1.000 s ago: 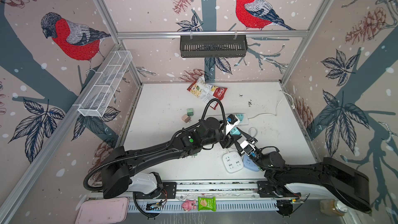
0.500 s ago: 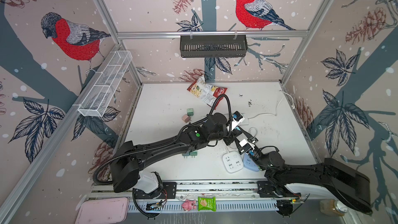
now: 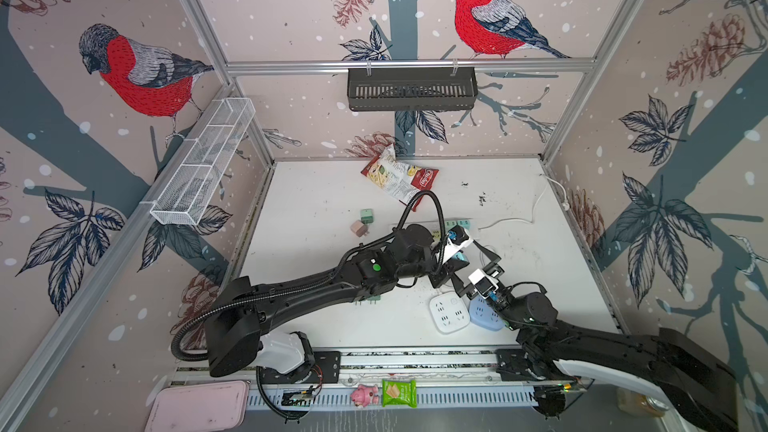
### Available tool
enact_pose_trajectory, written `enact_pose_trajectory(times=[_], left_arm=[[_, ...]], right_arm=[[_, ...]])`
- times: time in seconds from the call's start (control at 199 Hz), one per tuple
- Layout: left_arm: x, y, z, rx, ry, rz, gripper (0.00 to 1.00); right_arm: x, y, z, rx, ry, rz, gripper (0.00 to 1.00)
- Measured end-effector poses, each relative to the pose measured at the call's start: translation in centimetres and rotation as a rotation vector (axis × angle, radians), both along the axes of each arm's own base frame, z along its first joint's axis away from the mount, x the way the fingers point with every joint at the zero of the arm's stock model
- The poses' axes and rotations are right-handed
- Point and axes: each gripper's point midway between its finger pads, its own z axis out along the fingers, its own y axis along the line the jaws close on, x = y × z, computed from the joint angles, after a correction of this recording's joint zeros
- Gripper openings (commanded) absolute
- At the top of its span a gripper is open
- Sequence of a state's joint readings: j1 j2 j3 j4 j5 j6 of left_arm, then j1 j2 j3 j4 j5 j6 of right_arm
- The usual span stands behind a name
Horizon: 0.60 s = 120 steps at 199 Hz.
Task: Insert the plug
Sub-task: 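Open the right gripper and draw it back while the left gripper holds the adapter, then carry the teal adapter with the left gripper over the strip beside the green adapter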
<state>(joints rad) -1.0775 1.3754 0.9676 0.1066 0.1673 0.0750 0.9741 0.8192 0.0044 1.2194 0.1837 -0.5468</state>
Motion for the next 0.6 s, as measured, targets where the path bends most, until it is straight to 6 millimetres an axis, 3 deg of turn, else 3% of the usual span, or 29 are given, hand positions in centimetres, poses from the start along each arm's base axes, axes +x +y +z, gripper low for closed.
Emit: enact_pose_trajectory(times=[0.115, 0.251, 0.356, 0.471, 0.602], left_arm=[[1.6, 2.3, 0.4, -0.035, -0.091, 0.121, 0.0], [4.7, 6.8, -3.2, 0.077, -0.114, 0.273, 0.0], [7.0, 9.5, -3.1, 0.075, -0.127, 0.379, 0.0], [6.9, 10.1, -3.3, 0.059, -0.141, 0.388, 0.0], [6.0, 10.2, -4.1, 0.066, -0.16, 0.333, 0.0]], right_arm=[[-0.6, -0.3, 0.6, 0.002, -0.016, 0.035, 1.0], [-2.5, -2.6, 5.4, 0.175, -0.127, 0.073, 1.0], [-3.4, -4.0, 7.2, 0.247, -0.168, 0.081, 1.0], [-3.9, -5.3, 8.4, 0.313, -0.185, 0.088, 1.0], [-3.2, -6.1, 8.3, 0.341, -0.154, 0.067, 1.0]])
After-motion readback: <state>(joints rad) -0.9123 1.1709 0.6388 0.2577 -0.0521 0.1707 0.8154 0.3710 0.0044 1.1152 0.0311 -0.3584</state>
